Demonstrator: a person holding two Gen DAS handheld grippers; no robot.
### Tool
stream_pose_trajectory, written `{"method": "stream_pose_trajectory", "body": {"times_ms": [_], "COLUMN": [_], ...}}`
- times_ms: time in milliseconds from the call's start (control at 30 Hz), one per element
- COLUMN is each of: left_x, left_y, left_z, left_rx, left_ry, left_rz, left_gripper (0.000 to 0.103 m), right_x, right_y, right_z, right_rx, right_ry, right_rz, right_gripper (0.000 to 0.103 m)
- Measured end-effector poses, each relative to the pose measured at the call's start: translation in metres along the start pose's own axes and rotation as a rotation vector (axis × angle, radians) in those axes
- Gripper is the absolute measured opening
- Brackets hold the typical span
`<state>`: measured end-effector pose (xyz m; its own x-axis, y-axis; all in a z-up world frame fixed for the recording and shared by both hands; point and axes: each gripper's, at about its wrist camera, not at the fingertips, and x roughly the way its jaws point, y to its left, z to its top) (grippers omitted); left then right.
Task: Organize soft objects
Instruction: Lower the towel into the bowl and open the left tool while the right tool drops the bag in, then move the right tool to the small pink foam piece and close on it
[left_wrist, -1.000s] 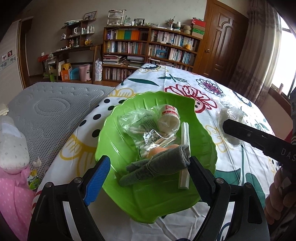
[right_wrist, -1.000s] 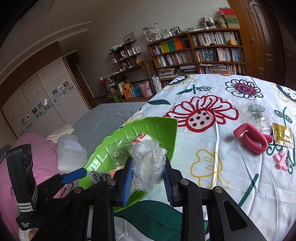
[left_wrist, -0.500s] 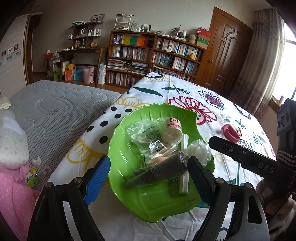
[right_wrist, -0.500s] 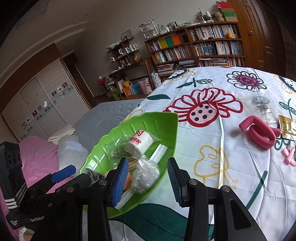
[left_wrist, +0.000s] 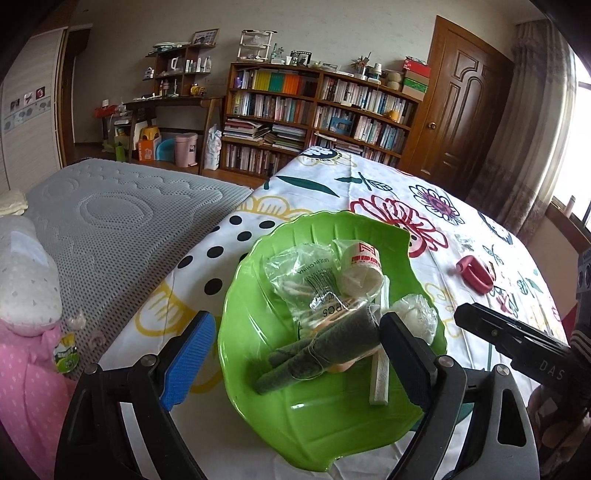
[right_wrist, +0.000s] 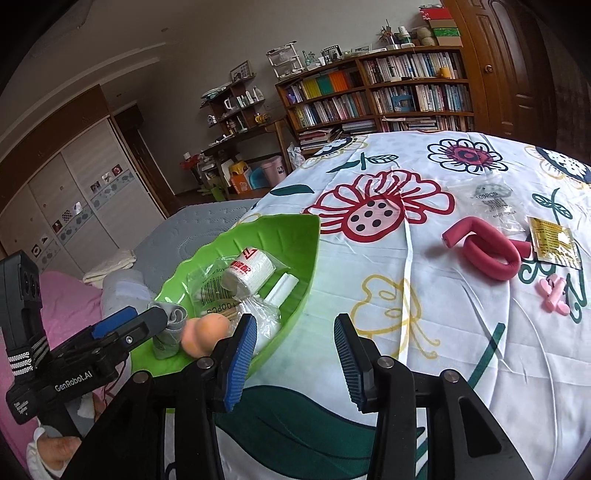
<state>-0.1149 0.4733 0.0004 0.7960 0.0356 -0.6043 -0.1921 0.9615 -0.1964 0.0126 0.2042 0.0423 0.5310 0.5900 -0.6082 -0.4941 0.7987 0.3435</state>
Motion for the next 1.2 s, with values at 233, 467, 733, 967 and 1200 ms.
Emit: {"method": "stream_pose_trajectory", "body": {"times_ms": [233, 467, 733, 967, 1200], "left_x": [0.011, 0.020, 0.025, 0.022, 0.023], "left_y": [0.001, 0.000, -0.013, -0.030, -0.057], "left_z": [0.010, 0.015, 0.018, 0.022, 0.023], "left_rx": [-0.018, -0.037, -0.011, 0.004, 0.038], "left_ry": [-0.015, -0.005, 0.005, -0.003, 0.003], "left_rz": [0.044, 0.048, 0.044, 0.019, -0.029], "left_gripper": [0.091, 0.091, 0.091, 0.091, 0.091], "right_x": [-0.007, -0.012, -0.026, -0.045, -0.052], "right_y": [-0.014, -0.035, -0.072, -0.106, -0.137], "right_z": [-0.005, -0.013, -0.018, -0.017, -0.010], "right_rx": [0.022, 0.055, 0.110, 0.157, 0.186], "right_ry": [-0.001, 0.012, 0.009, -0.027, -0.030], "right_rz": [-0.023, -0.062, -0.135, -0.212, -0.310], "right_gripper": [0.047, 0.047, 0.047, 0.053, 0.053]}}
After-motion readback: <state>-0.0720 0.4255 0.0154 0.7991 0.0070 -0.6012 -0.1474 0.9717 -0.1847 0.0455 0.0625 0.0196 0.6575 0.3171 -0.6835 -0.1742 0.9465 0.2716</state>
